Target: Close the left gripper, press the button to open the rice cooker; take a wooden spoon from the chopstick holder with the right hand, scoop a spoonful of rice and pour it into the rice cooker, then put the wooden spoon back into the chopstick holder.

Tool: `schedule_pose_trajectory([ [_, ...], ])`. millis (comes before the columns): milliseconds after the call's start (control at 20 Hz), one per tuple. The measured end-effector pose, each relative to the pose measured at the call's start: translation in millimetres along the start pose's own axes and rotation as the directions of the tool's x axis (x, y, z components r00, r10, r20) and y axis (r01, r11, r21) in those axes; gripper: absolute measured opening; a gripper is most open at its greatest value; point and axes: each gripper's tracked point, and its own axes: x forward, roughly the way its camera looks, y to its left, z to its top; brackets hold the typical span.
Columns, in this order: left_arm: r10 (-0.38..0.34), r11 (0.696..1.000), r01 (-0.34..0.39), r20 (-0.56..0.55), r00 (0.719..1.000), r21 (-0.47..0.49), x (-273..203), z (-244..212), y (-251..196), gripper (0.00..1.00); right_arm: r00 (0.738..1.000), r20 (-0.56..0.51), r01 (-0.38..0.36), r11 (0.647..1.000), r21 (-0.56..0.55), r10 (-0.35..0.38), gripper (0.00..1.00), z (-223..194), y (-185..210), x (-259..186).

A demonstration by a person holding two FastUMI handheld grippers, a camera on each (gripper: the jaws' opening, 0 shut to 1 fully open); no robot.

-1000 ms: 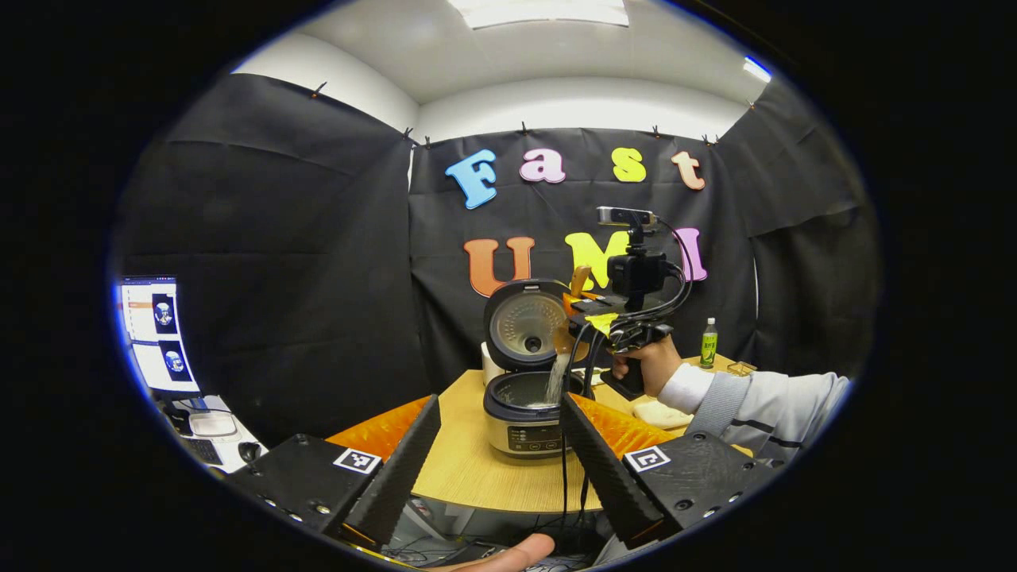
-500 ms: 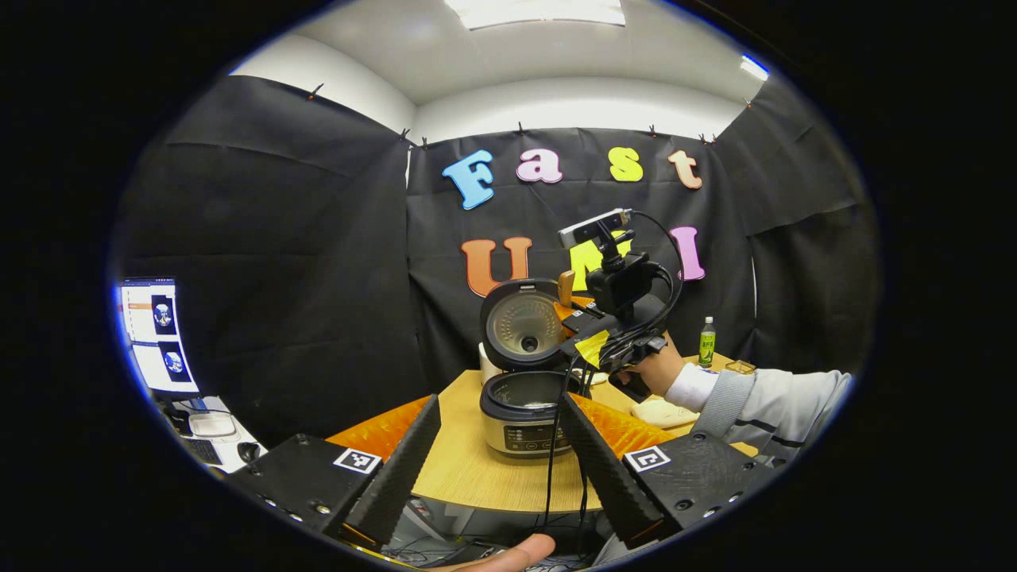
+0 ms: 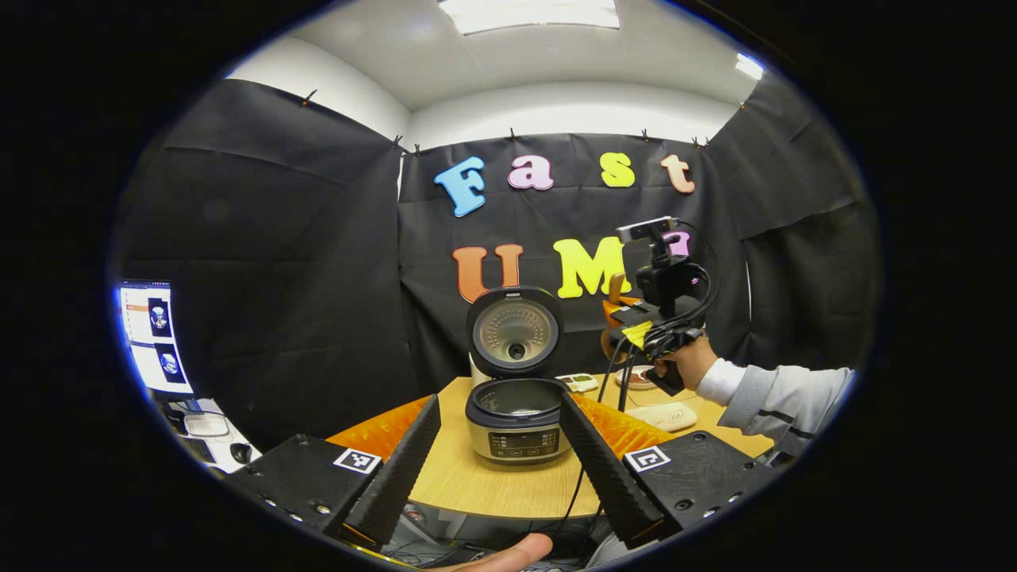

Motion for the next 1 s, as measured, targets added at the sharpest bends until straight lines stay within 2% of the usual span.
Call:
schedule_pose_trajectory([
  [250,-0.008,1.000,0.008,0.002,1.000,-0.002,4,-4,-13,0.96,0.993,-0.052,0.107,0.992,0.066,-0.103,0.10,-20,-83,-7],
  [350,0.019,1.000,-0.019,0.002,1.000,-0.006,6,-6,-12,0.96,0.987,-0.072,0.146,0.986,0.074,-0.141,0.10,-28,-117,-11],
  [750,0.027,1.000,-0.027,-0.001,1.000,0.006,10,-10,-28,0.96,0.946,-0.153,0.299,0.951,0.073,-0.286,0.10,-67,-253,-29],
  [1000,0.013,1.000,-0.013,0.004,1.000,0.007,8,-6,-41,0.96,0.921,-0.199,0.349,0.936,0.043,-0.334,0.10,-98,-315,-41],
])
